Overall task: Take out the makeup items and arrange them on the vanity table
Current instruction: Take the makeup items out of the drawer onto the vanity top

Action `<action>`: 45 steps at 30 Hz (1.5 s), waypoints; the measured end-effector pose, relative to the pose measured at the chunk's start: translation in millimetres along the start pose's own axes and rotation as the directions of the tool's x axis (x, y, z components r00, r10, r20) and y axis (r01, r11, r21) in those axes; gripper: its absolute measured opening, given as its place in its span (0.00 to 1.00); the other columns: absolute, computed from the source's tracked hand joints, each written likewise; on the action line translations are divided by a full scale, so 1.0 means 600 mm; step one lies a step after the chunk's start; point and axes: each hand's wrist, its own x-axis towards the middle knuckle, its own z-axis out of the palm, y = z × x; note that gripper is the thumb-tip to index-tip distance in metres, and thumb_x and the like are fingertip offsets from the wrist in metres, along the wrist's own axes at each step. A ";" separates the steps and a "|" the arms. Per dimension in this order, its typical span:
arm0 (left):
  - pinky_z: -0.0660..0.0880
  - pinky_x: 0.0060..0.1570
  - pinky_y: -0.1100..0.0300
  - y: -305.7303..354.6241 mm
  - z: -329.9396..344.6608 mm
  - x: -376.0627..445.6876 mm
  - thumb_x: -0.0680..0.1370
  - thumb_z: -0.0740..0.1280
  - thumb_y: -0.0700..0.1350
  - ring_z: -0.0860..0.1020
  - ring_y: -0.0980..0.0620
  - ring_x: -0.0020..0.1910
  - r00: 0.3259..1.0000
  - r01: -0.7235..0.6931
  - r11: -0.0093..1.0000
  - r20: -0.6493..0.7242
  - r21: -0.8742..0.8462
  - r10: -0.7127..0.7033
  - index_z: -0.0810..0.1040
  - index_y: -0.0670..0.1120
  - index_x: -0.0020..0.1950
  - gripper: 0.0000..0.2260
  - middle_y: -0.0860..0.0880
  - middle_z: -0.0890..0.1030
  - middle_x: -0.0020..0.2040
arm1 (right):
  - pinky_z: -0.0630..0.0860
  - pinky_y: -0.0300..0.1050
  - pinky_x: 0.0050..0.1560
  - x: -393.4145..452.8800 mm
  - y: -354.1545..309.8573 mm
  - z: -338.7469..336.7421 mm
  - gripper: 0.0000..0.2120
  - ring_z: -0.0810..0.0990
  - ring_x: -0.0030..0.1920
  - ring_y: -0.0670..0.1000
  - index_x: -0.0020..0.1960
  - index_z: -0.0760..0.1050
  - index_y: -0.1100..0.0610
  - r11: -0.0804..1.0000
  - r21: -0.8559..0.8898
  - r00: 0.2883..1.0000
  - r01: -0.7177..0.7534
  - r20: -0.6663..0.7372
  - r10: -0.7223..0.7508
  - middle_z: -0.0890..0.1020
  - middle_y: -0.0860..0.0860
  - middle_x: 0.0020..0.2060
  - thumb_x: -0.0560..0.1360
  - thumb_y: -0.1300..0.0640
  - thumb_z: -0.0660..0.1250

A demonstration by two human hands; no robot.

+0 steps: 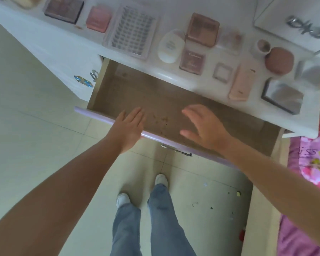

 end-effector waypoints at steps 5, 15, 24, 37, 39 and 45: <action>0.42 0.71 0.45 0.001 -0.011 0.000 0.82 0.47 0.46 0.42 0.44 0.75 0.994 -0.094 0.977 -0.030 0.191 0.101 0.42 0.38 0.74 0.24 0.40 0.44 0.76 | 0.71 0.36 0.26 -0.123 -0.024 0.045 0.14 0.79 0.30 0.54 0.39 0.79 0.62 0.987 -0.153 0.972 -0.055 0.217 0.088 0.80 0.55 0.31 0.58 0.57 0.79; 0.34 0.70 0.52 -0.009 -0.067 0.015 0.82 0.43 0.45 0.38 0.42 0.74 0.977 -0.114 0.937 -0.135 0.329 0.166 0.32 0.37 0.69 0.24 0.39 0.39 0.75 | 0.61 0.41 0.39 -0.097 0.017 -0.011 0.13 0.77 0.31 0.54 0.37 0.78 0.60 0.947 -0.322 0.989 -0.024 -0.148 -0.025 0.80 0.54 0.33 0.60 0.53 0.76; 0.76 0.54 0.52 0.021 -0.125 0.096 0.65 0.76 0.45 0.79 0.45 0.55 0.840 0.045 0.960 -0.531 0.277 0.113 0.80 0.37 0.53 0.20 0.41 0.81 0.54 | 0.60 0.45 0.43 -0.019 0.072 -0.031 0.29 0.81 0.42 0.56 0.42 0.78 0.61 0.856 -0.367 0.914 -0.363 -0.320 0.250 0.82 0.56 0.43 0.47 0.46 0.81; 0.78 0.51 0.55 0.061 -0.165 0.131 0.69 0.62 0.38 0.80 0.47 0.53 0.871 0.119 0.976 -0.492 0.184 -0.014 0.82 0.39 0.51 0.14 0.43 0.83 0.51 | 0.60 0.47 0.45 0.023 0.110 -0.039 0.30 0.79 0.43 0.54 0.38 0.77 0.58 0.831 -0.445 0.942 -0.334 -0.187 0.278 0.82 0.54 0.45 0.43 0.44 0.80; 0.73 0.59 0.56 0.075 -0.177 0.116 0.71 0.52 0.37 0.76 0.47 0.60 0.894 0.149 0.982 -0.439 0.115 -0.084 0.78 0.38 0.57 0.21 0.42 0.79 0.58 | 0.61 0.47 0.45 0.024 0.100 -0.043 0.30 0.79 0.43 0.54 0.40 0.78 0.57 0.825 -0.482 0.955 -0.296 -0.141 0.261 0.82 0.52 0.45 0.44 0.44 0.80; 0.40 0.72 0.52 0.052 -0.204 0.047 0.81 0.48 0.51 0.41 0.48 0.75 0.895 0.340 0.935 -0.270 -0.101 -0.355 0.41 0.45 0.75 0.26 0.46 0.44 0.76 | 0.74 0.66 0.49 0.081 0.021 -0.098 0.31 0.81 0.53 0.56 0.50 0.81 0.60 0.884 -0.435 0.985 -0.168 -0.045 0.165 0.83 0.56 0.51 0.53 0.45 0.79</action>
